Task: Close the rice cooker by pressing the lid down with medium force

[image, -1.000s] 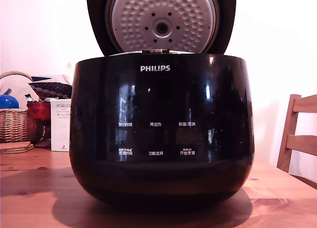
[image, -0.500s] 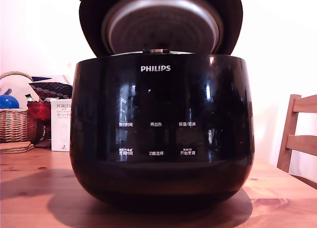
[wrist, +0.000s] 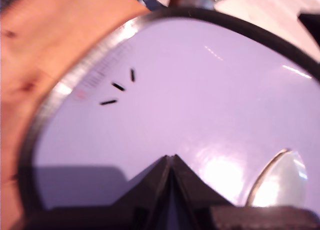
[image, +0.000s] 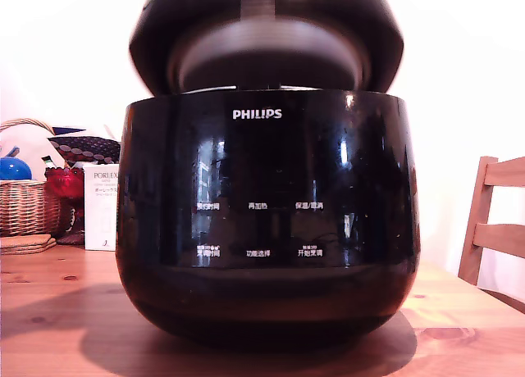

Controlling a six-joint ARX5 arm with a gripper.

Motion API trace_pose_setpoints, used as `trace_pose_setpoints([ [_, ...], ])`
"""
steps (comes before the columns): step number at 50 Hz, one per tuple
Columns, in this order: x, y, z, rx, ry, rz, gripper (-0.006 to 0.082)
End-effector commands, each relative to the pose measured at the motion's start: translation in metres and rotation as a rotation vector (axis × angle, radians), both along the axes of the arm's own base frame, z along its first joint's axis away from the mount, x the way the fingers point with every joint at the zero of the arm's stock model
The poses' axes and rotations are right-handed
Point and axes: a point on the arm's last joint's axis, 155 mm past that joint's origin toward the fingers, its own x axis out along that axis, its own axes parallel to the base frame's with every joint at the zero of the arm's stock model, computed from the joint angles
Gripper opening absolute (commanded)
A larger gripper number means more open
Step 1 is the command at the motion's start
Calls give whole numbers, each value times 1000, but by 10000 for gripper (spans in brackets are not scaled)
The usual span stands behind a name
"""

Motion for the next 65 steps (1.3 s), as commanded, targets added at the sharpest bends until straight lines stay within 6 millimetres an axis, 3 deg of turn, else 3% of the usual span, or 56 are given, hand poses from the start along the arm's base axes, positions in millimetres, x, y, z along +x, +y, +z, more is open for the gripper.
trace_pose_setpoints([
  [1,-9,-1,-8,-10,-12,0,-21],
  [28,-24,29,16,-233,-366,161,-21],
  [48,-32,38,1,-307,-410,194,-21],
  [65,-42,31,-9,-370,-455,160,-21],
])
